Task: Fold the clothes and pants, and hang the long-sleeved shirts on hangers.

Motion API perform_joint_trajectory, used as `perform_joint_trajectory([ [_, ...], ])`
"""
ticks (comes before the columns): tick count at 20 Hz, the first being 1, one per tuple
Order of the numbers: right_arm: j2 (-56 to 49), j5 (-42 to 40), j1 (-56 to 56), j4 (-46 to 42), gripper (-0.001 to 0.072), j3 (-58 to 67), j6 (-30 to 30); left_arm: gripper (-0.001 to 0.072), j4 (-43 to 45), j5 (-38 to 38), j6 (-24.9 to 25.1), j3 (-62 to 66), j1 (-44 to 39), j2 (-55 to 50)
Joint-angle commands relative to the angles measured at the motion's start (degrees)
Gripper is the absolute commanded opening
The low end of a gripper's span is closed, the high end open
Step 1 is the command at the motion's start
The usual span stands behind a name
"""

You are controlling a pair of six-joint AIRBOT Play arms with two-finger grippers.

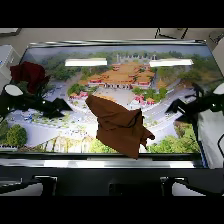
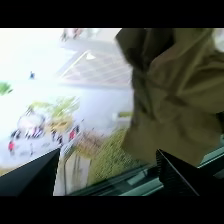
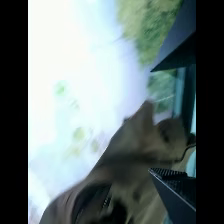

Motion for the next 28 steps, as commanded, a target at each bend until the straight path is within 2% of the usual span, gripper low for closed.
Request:
perform_joint_trajectory([
  [1, 0.33, 2.80, -4.57, -2.03, 0.0697, -11.04, -1.31, 0.0691, -0.42, 0.37, 1.46, -13.90, -0.50, 4.90],
  [2, 0.31, 1.42, -4.57, 0.74, 0.0699, -14.73, -2.60, 0.0583, -5.14, 4.11, 3.10, -19.30, -3.06, 5.53],
  [3, 0.31, -0.07, -4.57, 3.98, 0.0701, -18.05, -3.89, 0.0565, -9.55, 7.45, 4.83, -23.37, -6.03, 5.49],
  [6, 0.31, -2.82, -4.57, 7.74, 0.0708, -22.60, -4.94, 0.0565, -20.46, 19.89, 6.80, -30.38, -17.20, 5.14],
  [10, 0.31, -5.20, -4.57, 8.48, 0.0707, -23.47, -5.33, 0.0560, -29.29, 28.83, 6.78, -30.42, -29.64, 1.86],
  [12, 0.31, -6.51, -4.57, 10.12, 0.0706, -23.47, -5.35, 0.0514, -33.75, 32.50, 6.82, -30.40, -33.53, 0.20],
  [15, 0.31, -7.91, -3.96, 11.65, 0.0706, -23.47, -6.01, 0.0514, -40.83, 35.95, 9.42, -30.40, -37.03, -0.85],
  [18, 0.31, -10.80, 1.46, 11.34, 0.0707, -23.52, -6.45, 0.0497, -46.18, 39.60, 10.64, -30.38, -39.80, -1.70],
  [21, 0.28, -14.71, 6.67, 11.19, 0.0706, -23.52, -5.57, 0.0287, -47.06, 40.46, 10.62, -30.38, -41.42, -2.60],
  [22, 0.28, -15.52, 7.87, 11.21, 0.0696, -23.52, -4.68, 0.0128, -46.99, 40.46, 10.69, -30.40, -41.55, -2.60],
  [23, 0.28, -16.20, 9.01, 11.21, 0.0657, -23.52, -3.65, 0.0025, -47.04, 40.09, 11.98, -30.27, -41.46, -2.45],
  [24, 0.28, -16.76, 10.08, 11.21, 0.0601, -23.54, -2.80, 0.0026, -47.01, 39.63, 14.27, -29.94, -41.38, -2.32],
  [27, 0.13, -18.71, 13.35, 11.23, 0.0577, -23.52, -1.49, 0.0024, -46.77, 36.65, 18.56, -28.44, -40.68, -1.75],
  [28, 0.04, -19.41, 14.32, 11.21, 0.0536, -23.52, -0.90, 0.0024, -46.47, 35.82, 19.58, -28.04, -40.35, -1.33],
])
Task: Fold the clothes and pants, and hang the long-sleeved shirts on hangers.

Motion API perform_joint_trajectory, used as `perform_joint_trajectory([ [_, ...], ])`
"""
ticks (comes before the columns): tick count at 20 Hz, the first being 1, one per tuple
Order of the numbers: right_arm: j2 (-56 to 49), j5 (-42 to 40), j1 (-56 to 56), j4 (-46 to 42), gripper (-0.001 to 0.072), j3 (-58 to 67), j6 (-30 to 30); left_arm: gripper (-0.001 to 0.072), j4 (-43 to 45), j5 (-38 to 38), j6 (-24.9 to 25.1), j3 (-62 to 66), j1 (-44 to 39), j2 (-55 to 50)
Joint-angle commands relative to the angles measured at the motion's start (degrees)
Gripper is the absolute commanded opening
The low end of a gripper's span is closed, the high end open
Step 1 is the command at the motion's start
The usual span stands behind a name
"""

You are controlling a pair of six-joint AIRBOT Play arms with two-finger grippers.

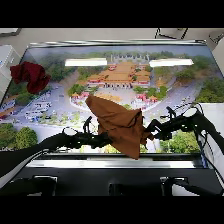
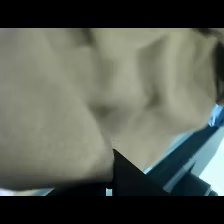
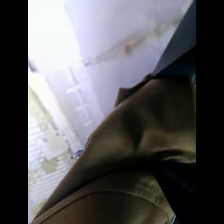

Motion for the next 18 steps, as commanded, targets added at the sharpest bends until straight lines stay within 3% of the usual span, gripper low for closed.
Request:
perform_joint_trajectory([
  [1, -0.22, -3.08, 3.89, 0.07, 0.0409, -0.02, 2.49, 0.0024, 0.68, -2.82, 4.13, 1.22, 0.74, 1.20],
  [2, -0.22, -3.15, 4.52, 0.17, 0.0128, 0.00, 2.51, 0.0024, 1.36, -2.84, 4.26, 1.22, 1.11, 2.08],
  [3, -0.22, -2.86, 4.44, 0.68, 0.0051, 0.00, 2.58, 0.0024, 2.71, -2.86, 4.24, 1.22, 1.73, 3.30],
  [8, 3.37, 0.90, 4.42, -1.27, 0.0048, 6.38, -1.05, 0.0023, 8.59, -5.25, 5.99, 2.40, 9.33, 14.78],
  [10, 7.61, 0.76, 4.37, -5.14, 0.0049, 14.12, -0.44, 0.0023, 8.70, -6.78, 10.27, 6.88, 14.93, 22.69],
  [12, 12.15, 0.31, 4.37, -9.68, 0.0050, 25.11, -0.09, 0.0023, 8.61, -5.95, 10.05, 14.67, 21.16, 30.58],
  [16, 21.57, -1.36, 4.39, -19.87, 0.0051, 47.34, 5.62, 0.0024, 8.52, 4.61, 9.35, 32.11, 32.81, 43.25],
  [18, 26.60, -2.99, 4.39, -23.32, 0.0051, 52.41, 8.79, 0.0024, 8.52, 9.84, 9.35, 35.85, 36.35, 47.91],
])
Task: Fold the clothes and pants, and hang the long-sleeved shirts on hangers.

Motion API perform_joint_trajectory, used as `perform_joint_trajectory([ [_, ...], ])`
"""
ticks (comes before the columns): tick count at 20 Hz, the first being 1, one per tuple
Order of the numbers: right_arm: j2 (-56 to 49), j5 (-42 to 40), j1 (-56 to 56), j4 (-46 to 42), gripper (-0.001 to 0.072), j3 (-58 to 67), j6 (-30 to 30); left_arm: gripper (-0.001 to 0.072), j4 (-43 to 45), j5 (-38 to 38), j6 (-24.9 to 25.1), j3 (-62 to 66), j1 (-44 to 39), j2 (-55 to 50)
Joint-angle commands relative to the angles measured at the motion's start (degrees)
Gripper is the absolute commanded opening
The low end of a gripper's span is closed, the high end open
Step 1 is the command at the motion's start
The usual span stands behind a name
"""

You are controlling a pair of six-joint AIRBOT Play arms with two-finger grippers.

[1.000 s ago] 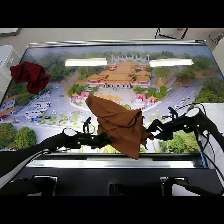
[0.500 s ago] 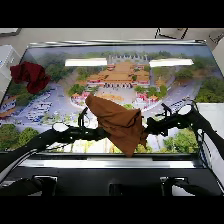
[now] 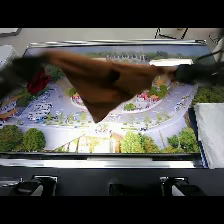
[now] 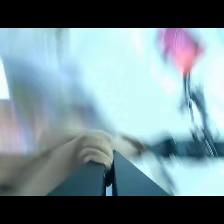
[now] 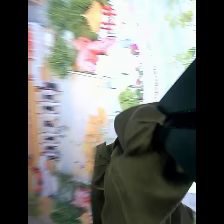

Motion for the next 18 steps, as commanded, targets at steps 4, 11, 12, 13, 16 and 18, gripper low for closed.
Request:
perform_joint_trajectory([
  [4, 14.58, -6.21, 0.00, -7.58, 0.0051, 10.56, 5.92, 0.0024, 0.42, 10.99, -4.63, 8.20, 8.00, 12.74],
  [11, 17.53, -6.36, 0.00, -9.25, 0.0051, 10.56, 6.01, 0.0024, 10.36, 8.33, -5.29, 8.09, 7.87, 11.67],
  [12, 16.15, -1.81, 0.00, -9.22, 0.0051, 10.54, 6.05, 0.0024, 13.75, 5.62, -7.45, 7.58, 7.87, 10.49],
  [13, 13.86, 4.63, 0.00, -9.20, 0.0051, 10.47, 6.05, 0.0024, 16.90, 1.62, -10.67, 6.21, 7.85, 8.70],
  [16, 4.33, 14.53, 0.00, -9.16, 0.0051, 6.32, 5.86, 0.0024, 20.90, -7.50, -12.79, -2.12, 7.02, 1.88],
  [18, -3.30, 10.60, 0.00, -8.28, 0.0051, 0.66, 6.19, 0.0024, 20.81, -5.27, -12.83, -9.77, 5.16, -4.87],
])
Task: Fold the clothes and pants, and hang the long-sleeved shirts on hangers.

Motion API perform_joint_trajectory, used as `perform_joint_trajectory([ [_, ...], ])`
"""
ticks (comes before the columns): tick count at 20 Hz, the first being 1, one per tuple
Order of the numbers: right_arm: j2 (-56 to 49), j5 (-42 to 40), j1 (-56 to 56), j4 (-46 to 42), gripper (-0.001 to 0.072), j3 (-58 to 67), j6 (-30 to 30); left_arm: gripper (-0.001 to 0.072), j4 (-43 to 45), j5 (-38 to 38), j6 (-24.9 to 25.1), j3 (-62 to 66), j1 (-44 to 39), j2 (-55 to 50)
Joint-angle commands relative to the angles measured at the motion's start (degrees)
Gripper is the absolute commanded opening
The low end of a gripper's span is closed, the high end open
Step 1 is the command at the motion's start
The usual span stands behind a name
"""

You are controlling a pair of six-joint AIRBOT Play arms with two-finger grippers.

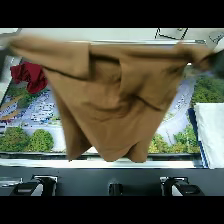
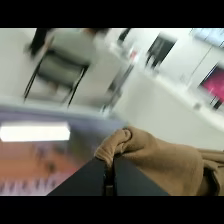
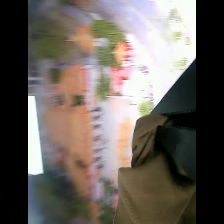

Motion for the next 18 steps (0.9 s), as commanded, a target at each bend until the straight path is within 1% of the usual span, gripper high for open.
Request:
perform_joint_trajectory([
  [1, -12.81, -0.87, -0.02, 3.30, 0.0051, -7.89, 1.64, 0.0025, 3.61, 0.07, -2.38, -11.04, -2.91, -11.54],
  [3, -21.84, -6.93, -0.02, 12.20, 0.0051, -11.69, 3.48, 0.0025, 3.39, 4.39, -2.36, -13.27, -5.75, -21.07],
  [4, -26.27, -7.45, -0.02, 17.49, 0.0052, -12.41, 3.67, 0.0025, 2.36, 4.83, -2.36, -12.98, -7.04, -26.45],
  [6, -34.82, -4.85, 0.00, 27.54, 0.0052, -12.46, 3.67, 0.0026, -5.55, 4.46, -2.34, -12.79, -8.87, -35.12],
  [8, -39.45, -3.17, 0.04, 32.35, 0.0052, -12.46, 3.61, 0.0027, -13.05, 2.69, -2.19, -12.79, -9.79, -40.68],
  [10, -40.24, -4.83, -0.22, 31.76, 0.0063, -12.33, 3.37, 0.0034, -16.15, -0.09, 0.26, -12.68, -9.49, -42.53],
  [11, -39.98, -4.87, -0.92, 31.43, 0.0214, -11.63, 2.08, 0.0167, -15.87, -1.99, 3.32, -12.13, -8.52, -42.32],
  [12, -39.58, -3.43, -2.62, 31.06, 0.0523, -10.27, -0.31, 0.0501, -15.56, -5.38, 4.83, -11.19, -6.58, -42.07],
  [13, -39.04, -0.61, -4.76, 29.92, 0.0681, -8.68, -3.19, 0.0708, -13.75, -10.01, 4.79, -9.79, -3.54, -41.94],
  [14, -38.16, 3.02, -7.56, 26.38, 0.0681, -7.26, -4.42, 0.0708, -8.61, -15.56, 3.96, -7.72, 0.42, -41.94],
  [17, -35.54, 12.68, -16.35, 11.41, 0.0671, -8.52, -2.75, 0.0707, 14.62, -28.09, -10.21, -4.37, 10.32, -41.97],
  [18, -35.15, 14.40, -18.08, 8.90, 0.0671, -10.69, -2.47, 0.0705, 19.74, -30.34, -11.87, -4.90, 11.54, -42.03],
])
